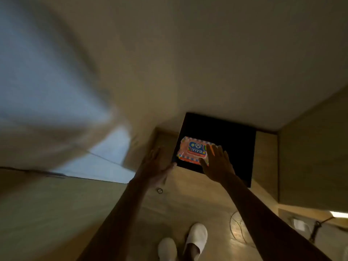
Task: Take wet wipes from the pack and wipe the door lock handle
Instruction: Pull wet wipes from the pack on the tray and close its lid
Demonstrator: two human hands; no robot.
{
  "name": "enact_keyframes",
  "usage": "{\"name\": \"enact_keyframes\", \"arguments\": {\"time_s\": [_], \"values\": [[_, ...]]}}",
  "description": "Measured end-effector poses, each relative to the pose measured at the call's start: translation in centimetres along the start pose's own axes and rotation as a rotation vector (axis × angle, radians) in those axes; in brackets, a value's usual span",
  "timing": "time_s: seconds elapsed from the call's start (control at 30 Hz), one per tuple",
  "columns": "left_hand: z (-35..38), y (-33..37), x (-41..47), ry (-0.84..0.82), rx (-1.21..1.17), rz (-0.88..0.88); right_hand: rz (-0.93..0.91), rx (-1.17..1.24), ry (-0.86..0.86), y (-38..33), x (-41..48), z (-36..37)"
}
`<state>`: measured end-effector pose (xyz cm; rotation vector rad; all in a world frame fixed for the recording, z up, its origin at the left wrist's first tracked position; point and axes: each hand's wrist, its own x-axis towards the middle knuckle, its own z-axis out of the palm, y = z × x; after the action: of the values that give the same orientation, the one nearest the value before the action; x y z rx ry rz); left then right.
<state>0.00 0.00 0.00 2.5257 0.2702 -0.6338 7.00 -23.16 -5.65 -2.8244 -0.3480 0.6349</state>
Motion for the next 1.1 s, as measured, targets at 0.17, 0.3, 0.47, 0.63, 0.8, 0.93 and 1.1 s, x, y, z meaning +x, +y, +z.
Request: {"name": "enact_keyframes", "arguments": {"time_s": [0.17, 0.3, 0.47, 0.63, 0.8, 0.93, 1.1], "values": [[4.5, -1.4, 8.5, -0.027, 0.111, 0.128, -0.037, 0.030, 0.008, 1.8, 4.7, 5.1], [8.1, -2.4, 14.7, -0.013, 0.192, 0.313, -0.128, -0.032, 0.040, 3.4, 7.4, 7.7], [10.4, -3.3, 17.7, -0.006, 0.145, 0.403, -0.220, -0.153, 0.136, 5.2, 8.6, 9.7], [10.0, -3.8, 18.5, -0.022, 0.153, 0.432, -0.288, -0.219, 0.177, 5.3, 9.0, 9.7], [10.2, -4.2, 18.4, -0.012, 0.112, 0.415, -0.317, -0.291, 0.180, 5.3, 8.9, 9.2], [10.3, -4.0, 18.3, 0.022, 0.073, 0.413, -0.349, -0.320, 0.216, 5.1, 8.6, 8.6], [10.4, -4.0, 17.9, 0.102, 0.057, 0.445, -0.211, -0.034, 0.323, 3.9, 9.8, 5.8]]}}
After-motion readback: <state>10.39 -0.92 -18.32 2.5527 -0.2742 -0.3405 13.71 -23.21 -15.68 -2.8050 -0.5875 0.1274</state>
